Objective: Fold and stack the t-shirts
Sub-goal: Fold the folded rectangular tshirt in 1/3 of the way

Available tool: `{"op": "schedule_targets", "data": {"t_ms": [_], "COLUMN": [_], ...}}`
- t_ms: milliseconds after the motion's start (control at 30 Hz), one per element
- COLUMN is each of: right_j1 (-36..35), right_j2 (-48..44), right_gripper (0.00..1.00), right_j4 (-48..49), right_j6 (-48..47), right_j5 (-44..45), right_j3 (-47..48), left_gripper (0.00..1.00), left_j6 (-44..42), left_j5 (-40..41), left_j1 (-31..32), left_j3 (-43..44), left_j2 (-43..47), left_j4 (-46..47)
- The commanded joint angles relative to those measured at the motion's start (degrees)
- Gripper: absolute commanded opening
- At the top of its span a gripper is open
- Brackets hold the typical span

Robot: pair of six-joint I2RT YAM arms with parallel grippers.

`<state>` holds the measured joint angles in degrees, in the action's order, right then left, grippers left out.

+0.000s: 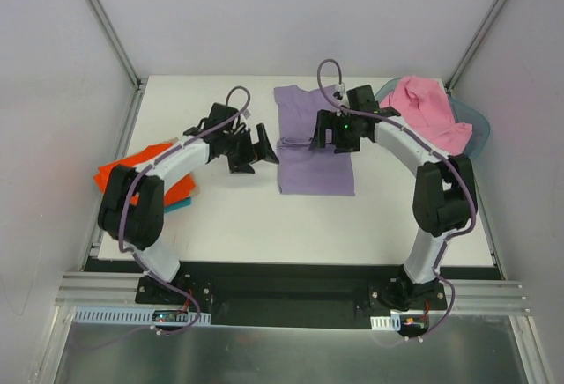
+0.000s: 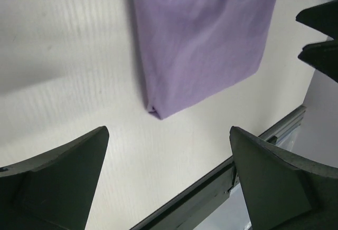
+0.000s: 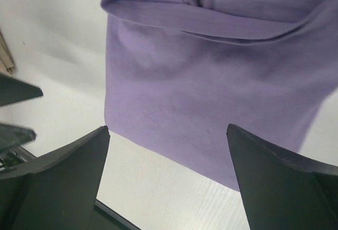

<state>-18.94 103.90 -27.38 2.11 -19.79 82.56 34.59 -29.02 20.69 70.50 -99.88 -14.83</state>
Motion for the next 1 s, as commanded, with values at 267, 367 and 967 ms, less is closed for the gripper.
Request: {"op": "schedule_targets", "data": {"t_ms": [267,367,967], "right_j1": [-4.2,-4.2,-4.4], "right_j2": [19.9,24.6,-15.2], "right_gripper": [0.97,0.97,0.97], "right_j4": [10.0,10.1,13.2], "right_j6": [8.1,9.7,10.4], "right_j5": [3.5,7.9,19.4], "right_j3": [17.9,26.5,-13.1], "left_gripper": [0.99,0.99,0.99], "left_j6": [5.9,6.4,8.6], "left_j5": [8.9,9.2,6.6], "left_j1": [0.8,0.8,3.5], "left_j3": [-25.7,-27.5,-23.8], "left_j2": [26.1,28.3,19.9], "left_j4": [-0.1,-0.1,8.2]}}
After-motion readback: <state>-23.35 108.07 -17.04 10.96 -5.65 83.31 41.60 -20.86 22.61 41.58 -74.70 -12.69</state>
